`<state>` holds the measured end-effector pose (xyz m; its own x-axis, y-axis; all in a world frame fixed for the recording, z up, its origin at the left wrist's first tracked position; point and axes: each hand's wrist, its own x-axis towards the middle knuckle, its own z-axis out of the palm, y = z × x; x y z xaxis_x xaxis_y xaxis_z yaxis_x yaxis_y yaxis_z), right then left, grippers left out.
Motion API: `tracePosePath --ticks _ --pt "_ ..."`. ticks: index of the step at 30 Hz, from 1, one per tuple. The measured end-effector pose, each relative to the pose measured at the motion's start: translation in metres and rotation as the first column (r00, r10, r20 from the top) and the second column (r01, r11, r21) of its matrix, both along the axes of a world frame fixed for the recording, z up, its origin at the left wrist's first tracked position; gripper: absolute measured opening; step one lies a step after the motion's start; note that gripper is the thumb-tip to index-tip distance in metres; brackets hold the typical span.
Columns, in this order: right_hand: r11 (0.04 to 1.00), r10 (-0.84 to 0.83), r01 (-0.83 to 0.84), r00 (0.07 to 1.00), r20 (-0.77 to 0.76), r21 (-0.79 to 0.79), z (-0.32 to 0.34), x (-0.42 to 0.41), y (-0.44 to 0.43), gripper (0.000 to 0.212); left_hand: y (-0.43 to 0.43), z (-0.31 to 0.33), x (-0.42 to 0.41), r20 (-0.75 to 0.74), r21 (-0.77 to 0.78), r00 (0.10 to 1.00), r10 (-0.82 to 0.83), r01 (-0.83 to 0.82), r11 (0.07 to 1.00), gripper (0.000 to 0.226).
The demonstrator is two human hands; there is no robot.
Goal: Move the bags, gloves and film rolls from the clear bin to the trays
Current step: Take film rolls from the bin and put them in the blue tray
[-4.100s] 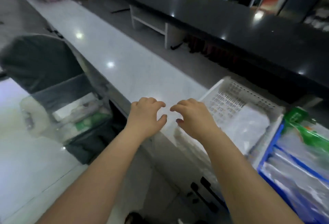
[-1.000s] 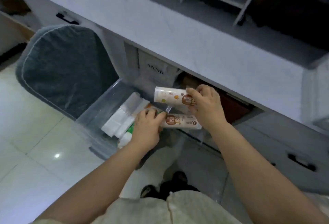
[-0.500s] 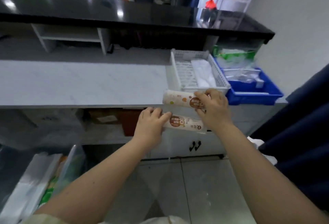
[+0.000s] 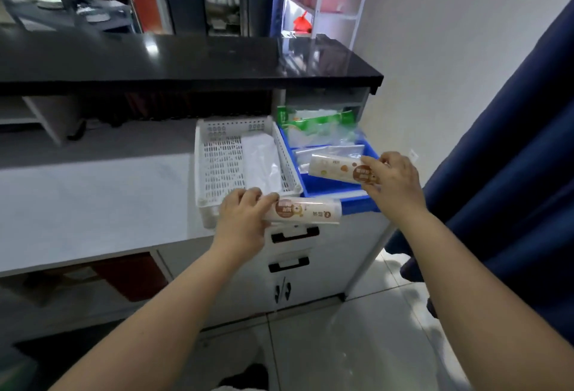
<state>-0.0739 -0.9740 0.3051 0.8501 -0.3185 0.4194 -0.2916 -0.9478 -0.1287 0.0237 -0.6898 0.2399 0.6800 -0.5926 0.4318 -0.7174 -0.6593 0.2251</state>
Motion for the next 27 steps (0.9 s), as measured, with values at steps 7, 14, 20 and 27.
tracePosePath --ticks 7,14,20,27 --pt "0.997 -0.012 0.022 0.99 -0.14 0.073 -0.041 0.062 -0.062 0.049 -0.037 0.013 0.116 0.036 -0.063 0.995 0.094 -0.092 0.994 0.059" --pt "0.966 0.123 -0.043 0.944 -0.305 0.255 -0.08 0.112 -0.094 0.053 -0.128 0.012 0.17 -0.009 -0.053 1.0 0.021 -0.021 0.998 0.058" --pt "0.919 0.308 -0.181 0.886 -0.347 0.351 -0.092 0.125 -0.127 0.05 -0.187 -0.001 0.172 -0.073 -0.041 0.997 0.015 -0.018 0.999 0.06" --pt "0.839 0.531 -0.45 0.799 -0.282 0.305 -0.09 0.133 -0.141 0.026 -0.224 -0.01 0.152 -0.081 -0.057 0.984 0.159 -0.164 0.985 0.059"
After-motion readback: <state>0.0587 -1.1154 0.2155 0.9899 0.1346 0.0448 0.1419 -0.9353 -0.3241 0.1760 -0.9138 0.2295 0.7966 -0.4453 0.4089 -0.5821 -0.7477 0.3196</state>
